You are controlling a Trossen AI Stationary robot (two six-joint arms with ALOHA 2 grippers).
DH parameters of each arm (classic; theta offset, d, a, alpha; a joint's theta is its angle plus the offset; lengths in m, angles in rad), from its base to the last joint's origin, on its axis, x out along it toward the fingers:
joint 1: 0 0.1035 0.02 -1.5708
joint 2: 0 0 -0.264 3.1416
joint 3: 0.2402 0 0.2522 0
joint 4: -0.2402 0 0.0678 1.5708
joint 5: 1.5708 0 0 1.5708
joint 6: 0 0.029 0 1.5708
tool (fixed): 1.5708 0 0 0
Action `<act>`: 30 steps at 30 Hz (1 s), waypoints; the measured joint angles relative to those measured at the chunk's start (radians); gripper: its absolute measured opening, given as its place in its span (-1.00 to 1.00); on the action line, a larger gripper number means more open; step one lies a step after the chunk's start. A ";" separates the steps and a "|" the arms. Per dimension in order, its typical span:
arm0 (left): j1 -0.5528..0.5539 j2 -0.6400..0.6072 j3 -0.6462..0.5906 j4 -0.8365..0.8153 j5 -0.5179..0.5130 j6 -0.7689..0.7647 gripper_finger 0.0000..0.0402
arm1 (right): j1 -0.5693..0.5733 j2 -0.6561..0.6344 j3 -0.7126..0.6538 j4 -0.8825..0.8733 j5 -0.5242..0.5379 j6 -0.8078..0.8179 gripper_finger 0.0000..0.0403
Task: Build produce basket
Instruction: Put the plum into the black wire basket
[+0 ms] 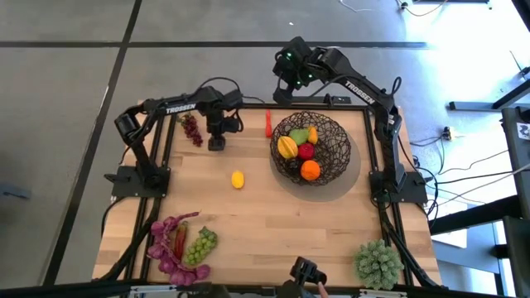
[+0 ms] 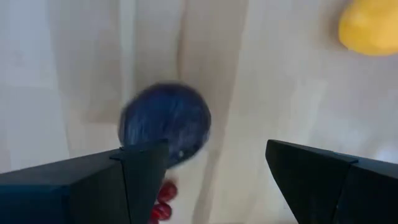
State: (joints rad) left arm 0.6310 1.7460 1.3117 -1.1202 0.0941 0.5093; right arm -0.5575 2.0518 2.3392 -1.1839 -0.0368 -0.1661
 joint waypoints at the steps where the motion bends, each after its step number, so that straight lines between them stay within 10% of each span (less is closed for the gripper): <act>1: 0.004 -0.001 0.000 0.006 0.000 0.005 0.30 | 0.000 0.000 0.000 0.000 0.000 0.002 0.71; 18: 0.017 -0.004 -0.062 0.091 -0.254 -0.055 0.30 | 0.000 0.000 0.000 -0.001 -0.002 0.006 0.71; 30: 0.020 -0.004 -0.062 0.090 -0.231 -0.090 0.30 | 0.000 0.000 0.000 0.000 -0.002 0.005 0.71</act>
State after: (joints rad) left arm 0.6509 1.7424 1.2495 -1.0302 -0.1366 0.4193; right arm -0.5575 2.0518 2.3391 -1.1843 -0.0383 -0.1616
